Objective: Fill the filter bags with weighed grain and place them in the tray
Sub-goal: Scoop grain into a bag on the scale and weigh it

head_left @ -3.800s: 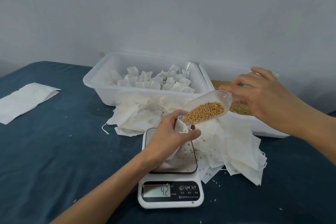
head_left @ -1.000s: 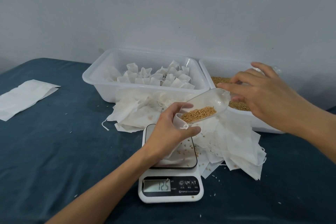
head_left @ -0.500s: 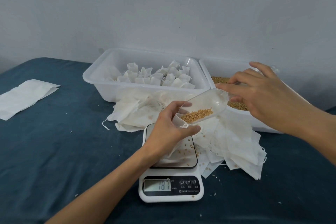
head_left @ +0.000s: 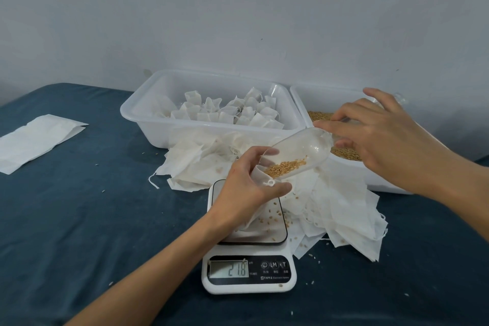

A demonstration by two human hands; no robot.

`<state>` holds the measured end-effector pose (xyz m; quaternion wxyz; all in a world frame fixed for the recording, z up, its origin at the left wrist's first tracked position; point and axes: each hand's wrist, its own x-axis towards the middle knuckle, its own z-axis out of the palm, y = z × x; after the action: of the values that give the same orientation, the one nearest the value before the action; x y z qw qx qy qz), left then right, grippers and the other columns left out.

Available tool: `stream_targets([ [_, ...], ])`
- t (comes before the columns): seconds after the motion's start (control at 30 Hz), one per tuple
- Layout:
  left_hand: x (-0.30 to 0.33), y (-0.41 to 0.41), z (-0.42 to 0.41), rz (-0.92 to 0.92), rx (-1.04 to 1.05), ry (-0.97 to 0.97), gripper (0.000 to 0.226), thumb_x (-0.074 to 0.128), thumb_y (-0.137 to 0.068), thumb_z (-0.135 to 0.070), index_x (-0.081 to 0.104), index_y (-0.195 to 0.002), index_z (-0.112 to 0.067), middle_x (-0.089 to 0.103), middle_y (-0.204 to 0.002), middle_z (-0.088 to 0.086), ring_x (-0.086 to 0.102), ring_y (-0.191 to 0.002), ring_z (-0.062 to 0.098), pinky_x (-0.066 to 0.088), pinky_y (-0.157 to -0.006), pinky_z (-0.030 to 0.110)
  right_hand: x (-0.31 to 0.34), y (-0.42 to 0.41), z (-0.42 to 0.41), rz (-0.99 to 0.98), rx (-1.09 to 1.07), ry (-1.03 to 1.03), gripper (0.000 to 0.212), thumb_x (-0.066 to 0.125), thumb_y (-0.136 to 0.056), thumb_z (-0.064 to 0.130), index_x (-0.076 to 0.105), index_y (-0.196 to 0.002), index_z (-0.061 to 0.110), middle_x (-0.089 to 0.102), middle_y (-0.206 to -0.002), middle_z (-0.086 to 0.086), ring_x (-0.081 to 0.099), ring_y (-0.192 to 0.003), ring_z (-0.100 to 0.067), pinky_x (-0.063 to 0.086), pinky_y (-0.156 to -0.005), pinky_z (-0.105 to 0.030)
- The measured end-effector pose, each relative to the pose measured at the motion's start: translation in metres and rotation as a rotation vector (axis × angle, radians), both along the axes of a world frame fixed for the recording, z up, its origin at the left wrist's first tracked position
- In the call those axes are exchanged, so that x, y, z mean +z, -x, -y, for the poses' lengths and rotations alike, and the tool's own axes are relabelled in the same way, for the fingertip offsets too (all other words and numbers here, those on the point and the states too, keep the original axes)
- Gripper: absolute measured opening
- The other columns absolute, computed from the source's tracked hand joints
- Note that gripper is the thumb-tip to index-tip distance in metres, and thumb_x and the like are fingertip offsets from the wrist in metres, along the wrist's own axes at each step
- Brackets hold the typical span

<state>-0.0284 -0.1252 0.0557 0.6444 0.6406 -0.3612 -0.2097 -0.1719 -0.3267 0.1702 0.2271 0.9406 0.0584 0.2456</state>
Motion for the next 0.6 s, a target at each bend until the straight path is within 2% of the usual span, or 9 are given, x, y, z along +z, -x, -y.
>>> stream_targets([
  [0.1,0.0006,0.0005,-0.0002,-0.007,-0.002,0.001,0.058,0.088,-0.064,-0.035,0.065,-0.116,-0.048,0.063,-0.113,-0.008,0.070,-0.107,0.025,0.056,-0.099,0.052,0.0003,0.0004,-0.0002,-0.001,-0.002,-0.004,0.053,0.080,-0.077,-0.003,0.070,-0.126,0.015,0.065,-0.102,-0.005,0.064,-0.092,-0.030,0.035,-0.111,-0.061],
  [0.33,0.0026,-0.0014,-0.0010,-0.062,-0.029,0.000,0.060,0.090,-0.064,-0.029,0.067,-0.119,-0.041,0.063,-0.115,-0.003,0.075,-0.096,0.020,0.060,-0.094,0.046,-0.0008,-0.0021,0.0041,0.011,-0.012,0.017,0.058,0.082,-0.074,-0.004,0.070,-0.127,0.017,0.064,-0.104,-0.004,0.063,-0.094,-0.030,0.033,-0.113,-0.060],
  [0.47,0.0041,-0.0028,-0.0014,-0.078,-0.048,-0.007,0.063,0.091,-0.064,-0.028,0.067,-0.121,-0.038,0.065,-0.118,0.003,0.075,-0.096,0.024,0.059,-0.095,0.049,-0.0010,-0.0033,0.0040,0.015,-0.003,0.016,0.056,0.082,-0.076,-0.002,0.068,-0.127,0.017,0.063,-0.104,-0.003,0.062,-0.095,-0.030,0.032,-0.114,-0.059],
  [0.6,0.0042,-0.0029,-0.0011,-0.068,-0.033,0.000,0.062,0.091,-0.063,-0.028,0.068,-0.120,-0.036,0.066,-0.113,-0.001,0.074,-0.095,0.022,0.059,-0.095,0.048,0.0007,-0.0031,0.0015,0.007,-0.016,0.023,0.059,0.082,-0.076,-0.003,0.068,-0.129,0.017,0.064,-0.104,-0.003,0.062,-0.096,-0.029,0.032,-0.114,-0.059],
])
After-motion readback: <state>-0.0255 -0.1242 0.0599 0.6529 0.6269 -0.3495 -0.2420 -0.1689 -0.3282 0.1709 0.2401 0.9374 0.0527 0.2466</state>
